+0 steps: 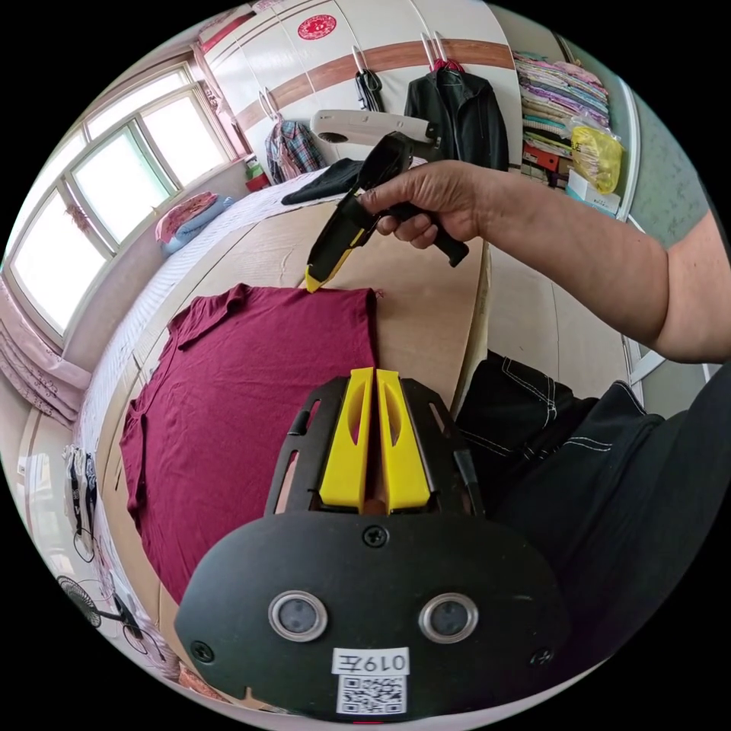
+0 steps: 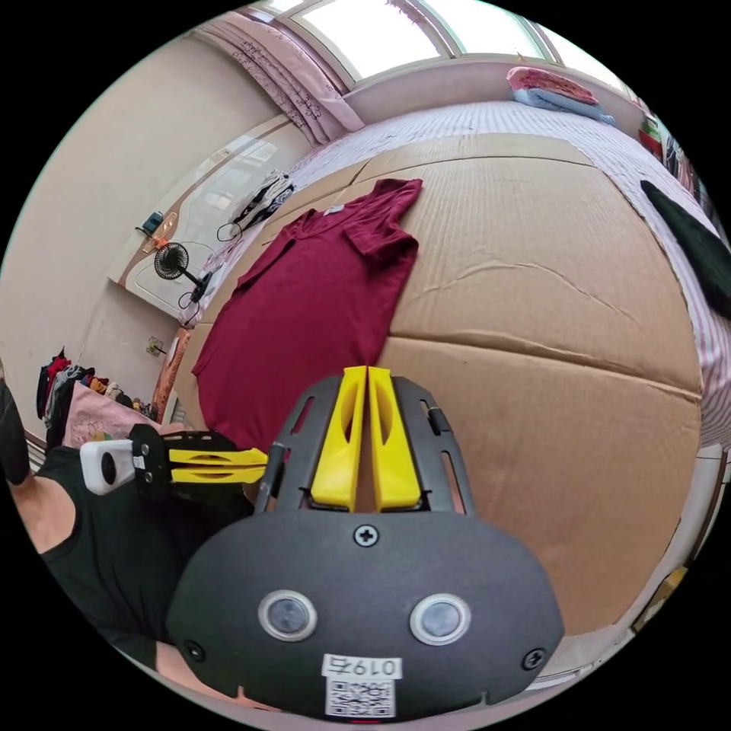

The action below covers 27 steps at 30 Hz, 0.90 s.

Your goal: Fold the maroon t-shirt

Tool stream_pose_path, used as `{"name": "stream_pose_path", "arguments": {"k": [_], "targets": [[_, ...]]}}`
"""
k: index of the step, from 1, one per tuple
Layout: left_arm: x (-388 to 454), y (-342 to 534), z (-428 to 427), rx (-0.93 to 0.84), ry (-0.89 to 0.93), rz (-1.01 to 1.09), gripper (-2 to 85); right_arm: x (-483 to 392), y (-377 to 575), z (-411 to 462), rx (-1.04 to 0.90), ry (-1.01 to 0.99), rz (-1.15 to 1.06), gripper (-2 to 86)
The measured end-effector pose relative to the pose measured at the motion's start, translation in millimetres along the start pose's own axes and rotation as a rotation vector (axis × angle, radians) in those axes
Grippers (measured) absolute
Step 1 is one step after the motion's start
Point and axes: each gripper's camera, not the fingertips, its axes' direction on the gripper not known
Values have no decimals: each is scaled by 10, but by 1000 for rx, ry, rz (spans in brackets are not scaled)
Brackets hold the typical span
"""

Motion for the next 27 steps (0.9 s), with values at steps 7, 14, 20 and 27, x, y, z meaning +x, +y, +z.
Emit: {"name": "stream_pose_path", "arguments": {"k": [7, 14, 20, 27], "targets": [[135, 203, 7, 1, 53, 6, 10, -238, 346, 353, 15, 26, -2, -4], [-24, 937, -551, 173, -37, -95, 9, -766, 948, 266, 268, 77, -127, -5], [-150, 2048, -1074, 95, -430, -200, 9, -1794, 1446, 533, 406, -1, -469, 7], [-35, 2824, -920, -258, -603, 22, 10, -3017, 1612, 1645, 187, -163, -738, 53]]}}
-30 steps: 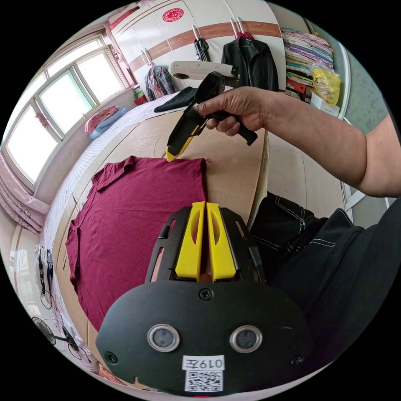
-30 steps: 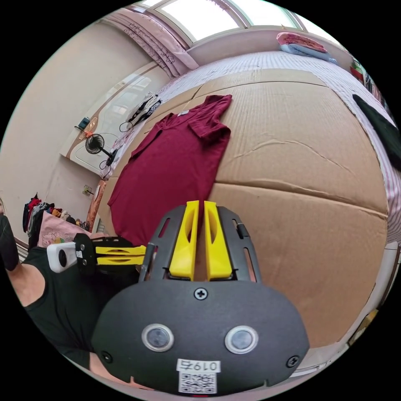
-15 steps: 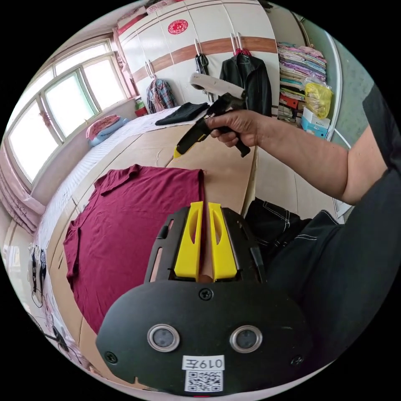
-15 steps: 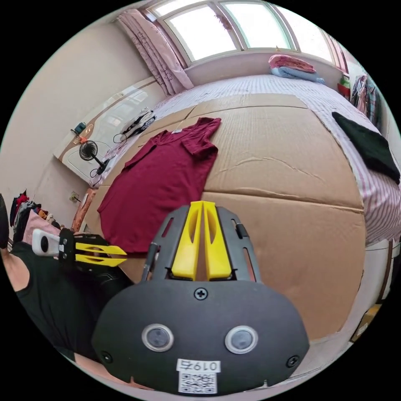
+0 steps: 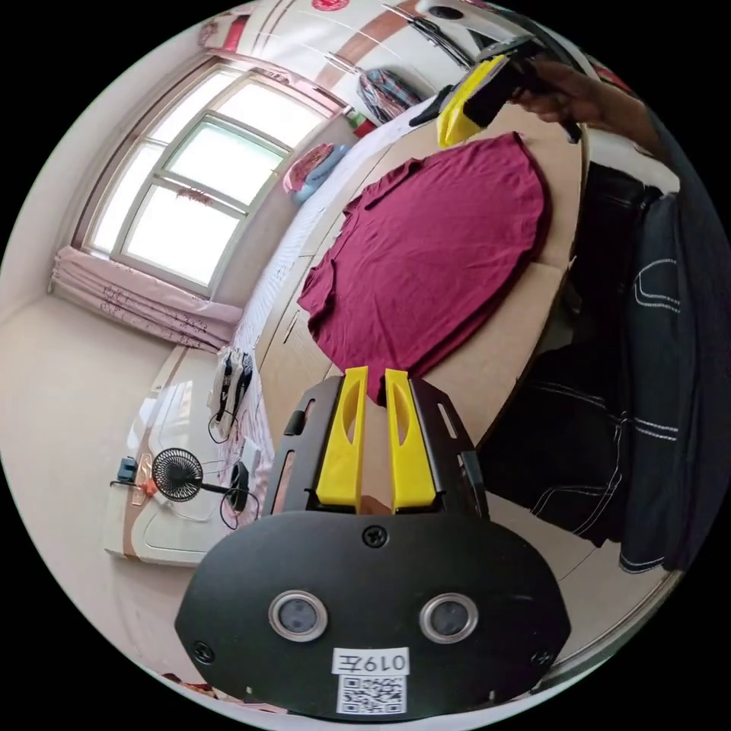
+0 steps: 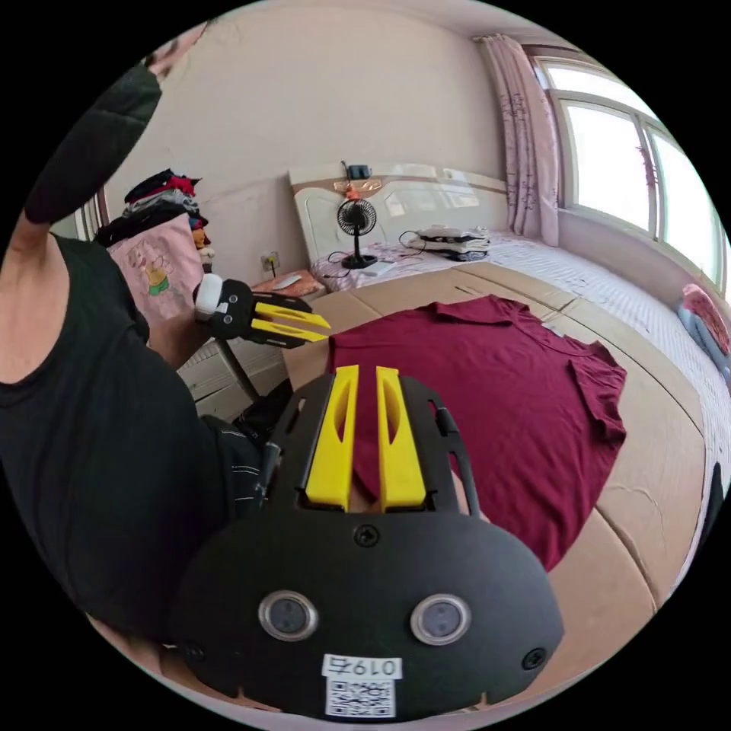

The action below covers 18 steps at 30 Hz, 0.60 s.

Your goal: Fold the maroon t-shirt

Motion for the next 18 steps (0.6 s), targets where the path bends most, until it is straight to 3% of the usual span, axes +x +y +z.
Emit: {"name": "stream_pose_path", "arguments": {"k": [5, 11, 18], "targets": [[203, 75, 126, -11, 5, 130, 12, -548, -220, 888, -146, -30, -84, 74], [184, 251, 246, -7, 31, 84, 14, -964, -306, 1650, -297, 100, -137, 70], [168, 479, 485, -12, 81, 21, 11, -1102, -275, 2061, -333, 80, -118, 63]]}}
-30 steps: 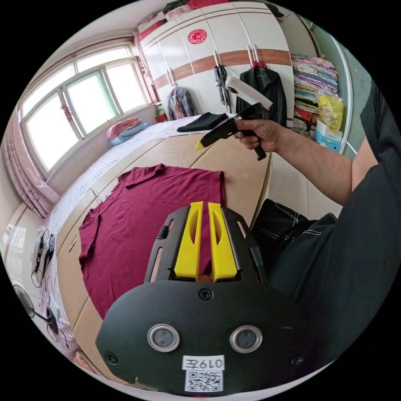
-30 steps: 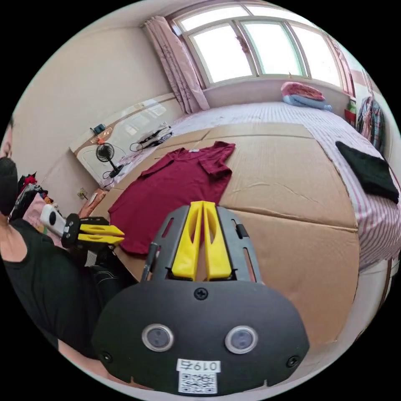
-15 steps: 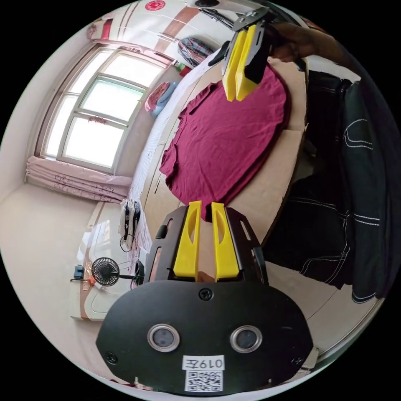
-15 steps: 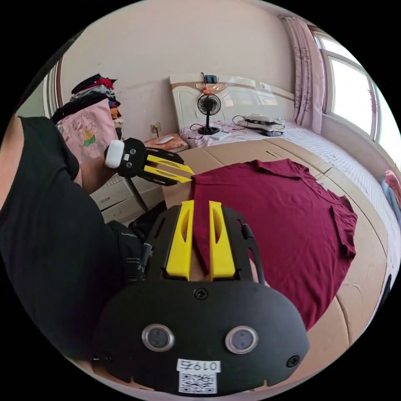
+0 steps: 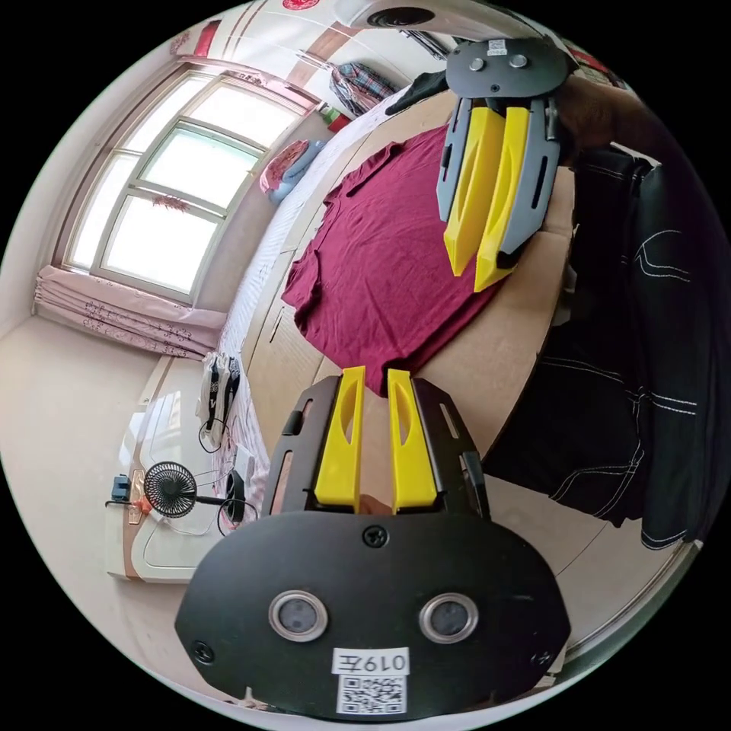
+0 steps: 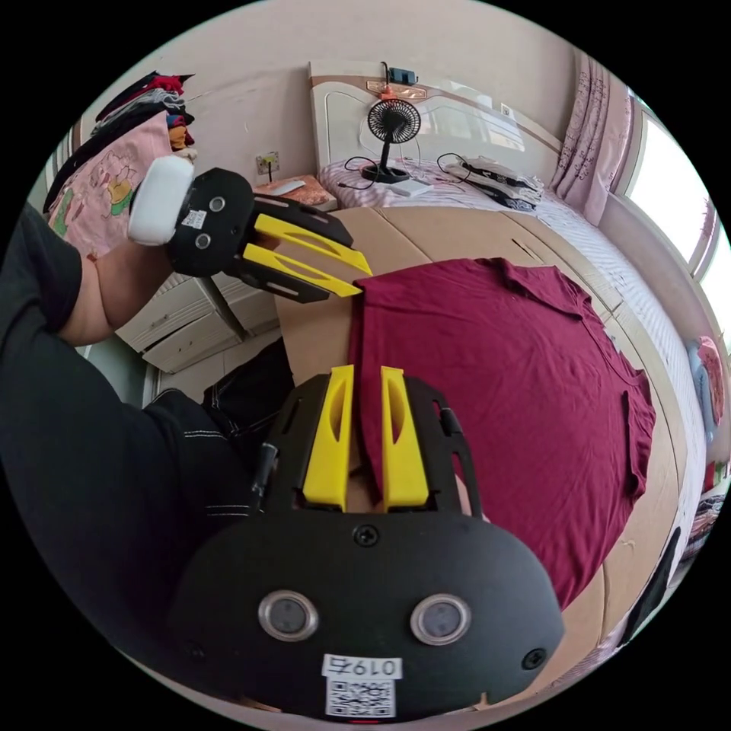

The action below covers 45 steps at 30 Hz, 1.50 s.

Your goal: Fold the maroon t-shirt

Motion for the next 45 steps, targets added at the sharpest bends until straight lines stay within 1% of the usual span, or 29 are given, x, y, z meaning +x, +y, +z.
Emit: {"name": "stream_pose_path", "arguments": {"k": [4, 7, 10, 14, 21, 28, 31, 34, 37, 40, 42, 43, 45], "targets": [[-8, 113, 121, 7, 39, -38, 9, -129, -18, 206, -32, 43, -24, 51], [28, 204, 267, -28, 31, -39, 8, -200, -27, 297, -33, 51, -35, 51], [32, 297, 349, -28, 33, -55, 6, -260, -30, 358, -24, 56, -48, 47], [-6, 427, 492, -39, 57, -91, 4, -300, -28, 491, -38, 79, -48, 11], [-15, 683, 676, -48, 45, -101, 5, -190, 44, 520, 3, 5, 2, -6], [-36, 862, 896, -75, 50, -62, 5, -204, 169, 675, -12, 5, -24, -1], [-65, 903, 969, -85, 60, -46, 4, -193, 227, 686, -9, 2, -40, 22], [-165, 1003, 1038, -87, 122, -54, 3, -153, 313, 677, 5, -26, -46, 47], [-345, 1176, 1059, -78, 222, -97, 3, -103, 425, 612, 34, -35, -50, 52], [-550, 1384, 1067, -47, 295, -185, 4, -39, 596, 430, 122, -49, -55, 49], [-691, 1522, 1035, 15, 345, -244, 5, 10, 712, 311, 181, -81, -60, 45], [-726, 1546, 1022, 35, 350, -262, 5, 45, 792, 235, 220, -111, -66, 37], [-883, 1598, 987, 129, 344, -371, 6, 127, 914, 134, 269, -136, -43, 19]]}}
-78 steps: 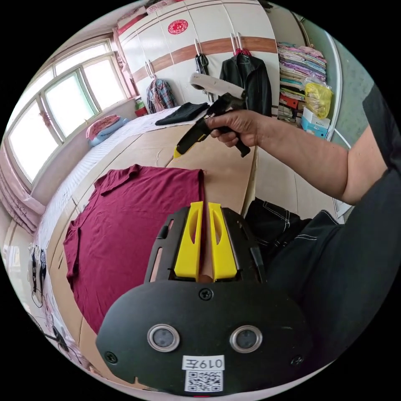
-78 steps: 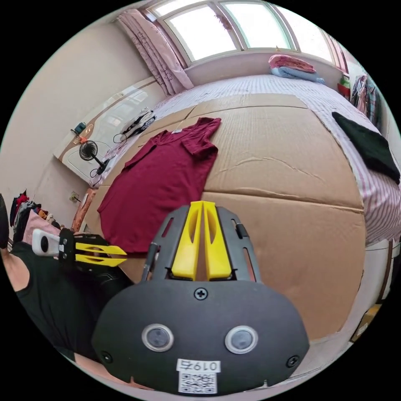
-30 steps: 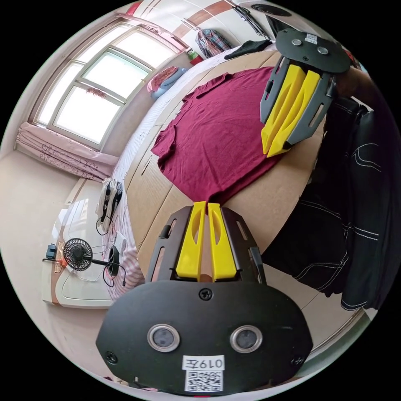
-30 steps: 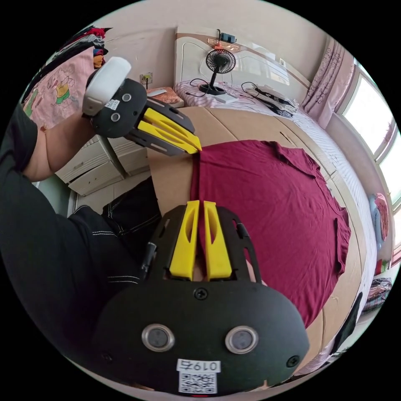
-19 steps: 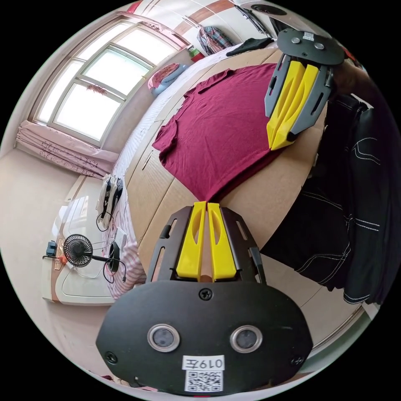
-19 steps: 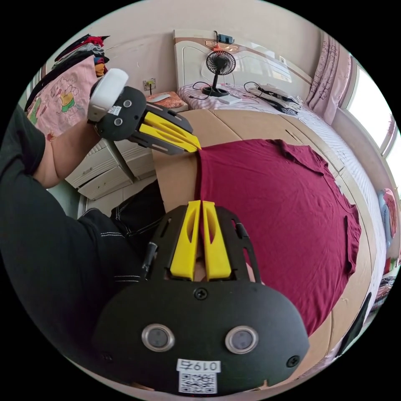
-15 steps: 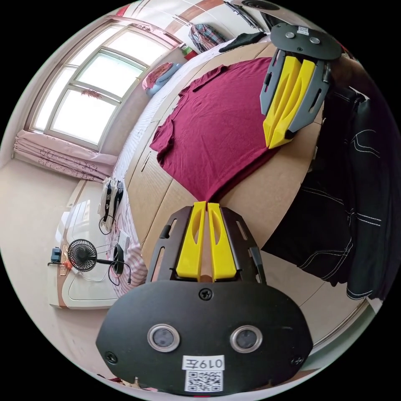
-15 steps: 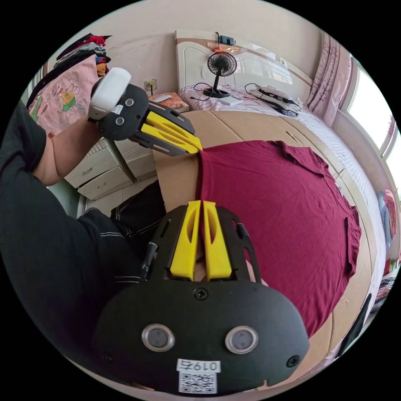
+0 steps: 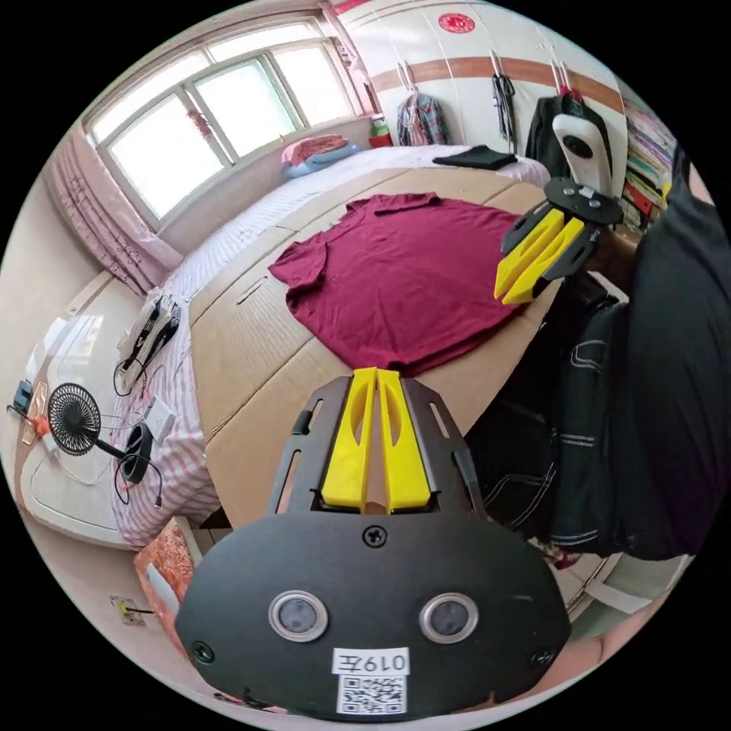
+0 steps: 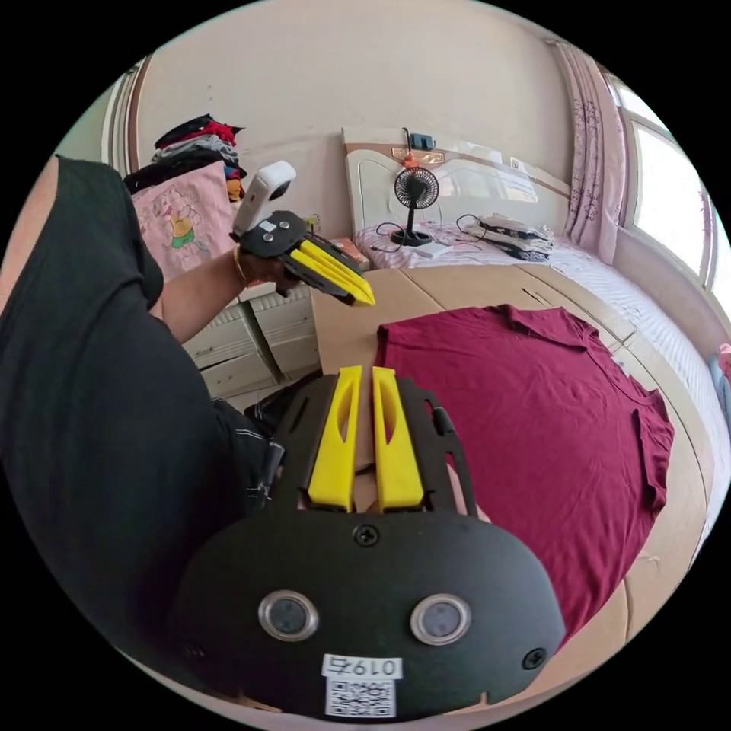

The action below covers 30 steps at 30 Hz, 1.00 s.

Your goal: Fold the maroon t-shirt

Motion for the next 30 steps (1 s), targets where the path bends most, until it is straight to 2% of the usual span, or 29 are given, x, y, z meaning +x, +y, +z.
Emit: {"name": "stream_pose_path", "arguments": {"k": [4, 9, 13, 18, 21, 25, 30], "targets": [[-121, -91, 129, 60, 15, -86, 6, 230, 237, -273, 44, 108, 80, -6], [-9, -177, 520, -87, 50, 38, 6, 550, 574, -583, 28, 236, 204, -9], [-7, -165, 512, -111, 56, 58, 6, 673, 883, -785, 30, 266, 266, -10], [-110, -127, 226, 3, -14, -58, 8, 706, 1166, -1029, 64, 337, 323, -10], [223, -160, 179, -19, -169, 70, 9, 651, 1303, -1154, 53, 364, 299, -10], [598, -275, 183, -11, -193, 142, 8, 525, 1335, -1179, 69, 327, 268, -10], [820, -443, -93, 181, -245, -22, 7, 149, 1183, -959, 21, 554, 144, -10]]}}
